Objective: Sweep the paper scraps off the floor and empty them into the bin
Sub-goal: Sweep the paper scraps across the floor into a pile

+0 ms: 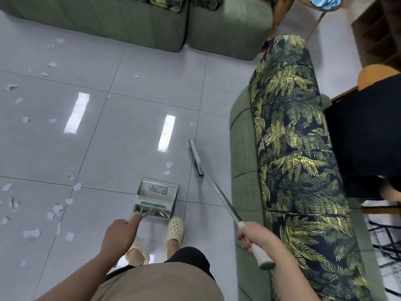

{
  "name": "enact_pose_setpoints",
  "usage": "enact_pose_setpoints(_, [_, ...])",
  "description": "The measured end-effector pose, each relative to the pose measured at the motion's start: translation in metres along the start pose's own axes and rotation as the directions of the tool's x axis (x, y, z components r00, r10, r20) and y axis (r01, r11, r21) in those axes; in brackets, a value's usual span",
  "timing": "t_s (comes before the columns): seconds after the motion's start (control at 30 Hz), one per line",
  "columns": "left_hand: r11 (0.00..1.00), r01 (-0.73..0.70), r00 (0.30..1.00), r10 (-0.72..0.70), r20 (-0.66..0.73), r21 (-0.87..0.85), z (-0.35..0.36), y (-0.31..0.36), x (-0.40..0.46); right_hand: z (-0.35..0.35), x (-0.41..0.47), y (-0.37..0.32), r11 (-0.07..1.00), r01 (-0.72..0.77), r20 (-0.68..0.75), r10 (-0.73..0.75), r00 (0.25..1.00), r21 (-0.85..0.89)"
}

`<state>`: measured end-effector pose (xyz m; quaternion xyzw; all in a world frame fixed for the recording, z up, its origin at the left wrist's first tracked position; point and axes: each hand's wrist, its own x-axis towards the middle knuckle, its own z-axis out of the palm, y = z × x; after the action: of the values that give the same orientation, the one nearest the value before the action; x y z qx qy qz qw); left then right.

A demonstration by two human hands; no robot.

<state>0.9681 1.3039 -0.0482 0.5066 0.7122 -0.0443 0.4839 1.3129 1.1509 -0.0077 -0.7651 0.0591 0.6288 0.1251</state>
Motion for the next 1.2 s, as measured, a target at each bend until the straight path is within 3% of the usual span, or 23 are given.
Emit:
enact_pose_setpoints(0.23, [1.000,0.003,0.999,-0.002,0.038,-0.018,-0.001,-0.002,-0.004,0.052,0.010,-0.010,0.999,0.037,-0.094,-0.036,0.995,0.018])
enact_pose_setpoints(0.37, [1.000,0.004,0.999,-0.003,0.035,-0.015,-0.010,-0.012,-0.011,0.089,0.026,-0.044,0.999,-0.002,-0.024,0.003,1.000,0.041])
enact_pose_setpoints(0.53, [0.999,-0.001,0.999,0.000,-0.037,-0.034,-0.019,-0.034,-0.022,0.149,0.030,-0.080,0.947,0.020,0.140,0.027,0.990,-0.319])
enact_pose_setpoints(0.67, [0.991,0.066,0.991,-0.080,-0.112,-0.119,-0.024,-0.045,-0.028,0.205,0.020,-0.109,0.905,0.084,0.315,0.057,0.947,-0.417])
enact_pose_setpoints(0.77, [0.973,0.114,0.980,-0.143,-0.139,-0.199,-0.029,-0.054,-0.033,0.218,0.004,-0.148,0.959,0.115,0.414,0.004,0.910,-0.260])
enact_pose_setpoints(0.87, [0.953,0.152,0.967,-0.198,-0.158,-0.262,-0.033,-0.064,-0.038,0.200,0.008,-0.185,0.992,-0.052,0.506,-0.015,0.862,0.118])
enact_pose_setpoints(0.93, [0.945,0.150,0.963,-0.207,-0.175,-0.292,-0.033,-0.065,-0.041,0.184,0.007,-0.197,0.961,-0.121,0.567,-0.044,0.822,0.250])
enact_pose_setpoints(1.03, [0.945,0.138,0.960,-0.202,-0.196,-0.298,-0.031,-0.054,-0.041,0.173,-0.004,-0.197,0.963,-0.065,0.556,-0.096,0.825,0.262])
enact_pose_setpoints(1.2, [0.964,0.093,0.967,-0.147,-0.206,-0.250,-0.030,-0.017,-0.026,0.155,-0.019,-0.178,0.979,0.130,0.349,-0.179,0.920,0.159])
